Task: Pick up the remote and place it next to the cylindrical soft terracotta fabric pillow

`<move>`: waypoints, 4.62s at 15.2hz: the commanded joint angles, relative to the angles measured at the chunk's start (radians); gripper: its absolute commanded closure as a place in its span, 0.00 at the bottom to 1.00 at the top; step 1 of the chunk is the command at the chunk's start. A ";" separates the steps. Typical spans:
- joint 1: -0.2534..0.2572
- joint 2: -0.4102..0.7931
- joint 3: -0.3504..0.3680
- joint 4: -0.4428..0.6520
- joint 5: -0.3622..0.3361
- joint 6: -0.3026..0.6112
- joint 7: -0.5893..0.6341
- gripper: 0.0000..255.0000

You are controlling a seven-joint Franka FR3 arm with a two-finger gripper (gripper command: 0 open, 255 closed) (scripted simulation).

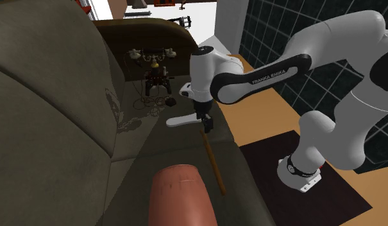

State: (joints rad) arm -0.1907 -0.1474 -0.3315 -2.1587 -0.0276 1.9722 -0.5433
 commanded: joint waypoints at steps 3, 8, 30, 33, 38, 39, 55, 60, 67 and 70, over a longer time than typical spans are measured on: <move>-0.028 0.130 -0.044 0.090 0.031 0.030 -0.071 0.00; -0.076 0.306 -0.081 0.223 0.092 0.052 -0.160 0.00; -0.168 0.561 -0.084 0.370 0.191 0.133 -0.262 0.00; -0.168 0.561 -0.084 0.370 0.191 0.133 -0.262 1.00; -0.168 0.561 -0.084 0.370 0.191 0.133 -0.262 1.00; -0.168 0.561 -0.084 0.370 0.191 0.133 -0.262 1.00; -0.158 0.481 -0.102 0.467 0.150 -0.038 -0.239 1.00; -0.157 0.464 -0.106 0.512 0.141 -0.098 -0.234 1.00; -0.159 0.449 -0.110 0.586 0.133 -0.186 -0.229 1.00; -0.160 0.446 -0.111 0.623 0.131 -0.225 -0.228 1.00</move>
State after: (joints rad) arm -0.3496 0.2957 -0.4426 -1.5556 0.1025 1.7641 -0.7714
